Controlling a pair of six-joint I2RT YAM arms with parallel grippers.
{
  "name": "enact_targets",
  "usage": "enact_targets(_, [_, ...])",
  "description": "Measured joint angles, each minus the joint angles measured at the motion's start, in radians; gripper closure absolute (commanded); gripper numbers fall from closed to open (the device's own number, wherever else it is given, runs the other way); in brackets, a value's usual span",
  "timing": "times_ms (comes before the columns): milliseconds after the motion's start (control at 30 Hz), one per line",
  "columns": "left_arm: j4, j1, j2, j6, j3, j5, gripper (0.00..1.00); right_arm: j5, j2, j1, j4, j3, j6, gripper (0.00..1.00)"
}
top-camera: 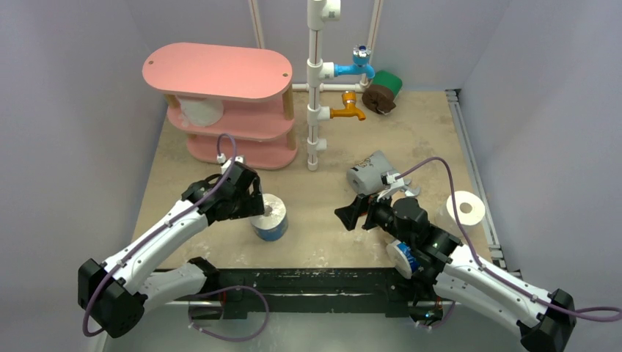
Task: Place and organize the paper towels onto the shelf
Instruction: Pick up the paper towel from the center of the board.
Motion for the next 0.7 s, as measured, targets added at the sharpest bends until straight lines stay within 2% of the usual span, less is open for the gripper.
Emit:
enact_targets(467, [0.014, 0.013, 0.128, 0.093, 0.058, 0.062, 0.21, 0.0, 0.001, 0.0, 0.0, -0.002, 0.0, 0.04])
enact_targets(600, [0.023, 0.02, 0.155, 0.103, 0.058, 0.069, 0.26, 0.0, 0.002, 0.0, 0.0, -0.002, 0.0, 0.04])
enact_targets(700, [0.029, 0.026, 0.156, 0.107, 0.058, 0.075, 0.36, 0.0, 0.012, 0.0, 0.0, -0.002, 0.0, 0.04])
